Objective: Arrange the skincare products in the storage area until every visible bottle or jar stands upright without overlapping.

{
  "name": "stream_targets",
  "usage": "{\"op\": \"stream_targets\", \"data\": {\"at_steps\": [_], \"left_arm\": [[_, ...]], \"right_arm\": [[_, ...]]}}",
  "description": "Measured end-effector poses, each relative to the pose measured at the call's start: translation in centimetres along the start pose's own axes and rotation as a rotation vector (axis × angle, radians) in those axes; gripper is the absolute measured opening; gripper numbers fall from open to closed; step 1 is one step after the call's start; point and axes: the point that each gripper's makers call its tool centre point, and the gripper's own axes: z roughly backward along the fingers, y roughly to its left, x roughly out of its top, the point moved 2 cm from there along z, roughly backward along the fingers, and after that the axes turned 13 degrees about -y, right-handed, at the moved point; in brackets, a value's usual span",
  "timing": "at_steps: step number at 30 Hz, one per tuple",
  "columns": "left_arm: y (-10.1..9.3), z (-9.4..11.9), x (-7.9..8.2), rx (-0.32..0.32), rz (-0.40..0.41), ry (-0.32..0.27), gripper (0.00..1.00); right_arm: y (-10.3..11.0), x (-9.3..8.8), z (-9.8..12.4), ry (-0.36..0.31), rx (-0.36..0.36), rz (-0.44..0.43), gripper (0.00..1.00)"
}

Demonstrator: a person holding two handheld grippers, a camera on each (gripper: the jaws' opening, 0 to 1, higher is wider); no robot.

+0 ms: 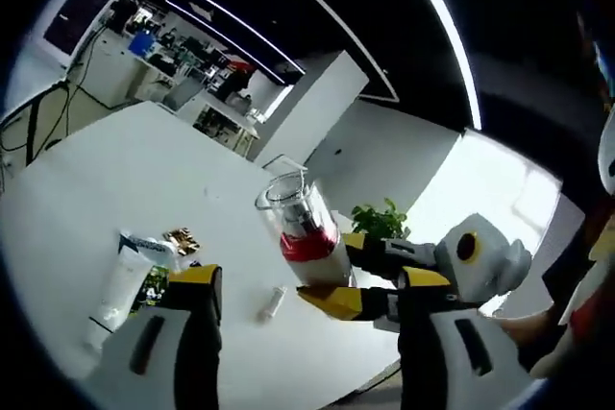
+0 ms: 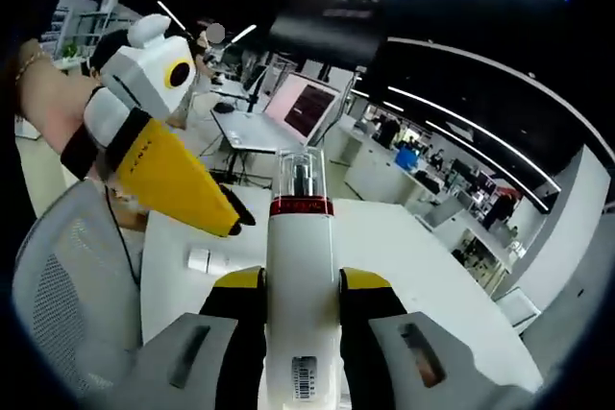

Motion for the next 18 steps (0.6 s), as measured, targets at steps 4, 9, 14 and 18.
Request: {"op": "stream_targets", "data": {"at_steps": [4,9,14,18], "left_arm": [[-0.7,-0.4,0.2,-0.015,0.03,-0.043,0.63],[-1.8,-1.0,0.2,-0.041,0.035,-0.082,0.58],[-2.9,-1.3,0.2,-0.059,0.064,-0.135,0.45],[-3.8,-1.3,0.4,-0.063,0.032,-0.169,0.39]], "right_arm": [[0.7,1.1,0.8,-0.007,-0.007,0.033,0.28],[1.1,2.2,1.5,-0.012,-0.019,0.07,0.28],[1.4,3.2,2.0,-0.032,-0.037,0.052,0.28],[1.6,3.8,2.2,-0.044,-0.052,0.033,0.28]]}}
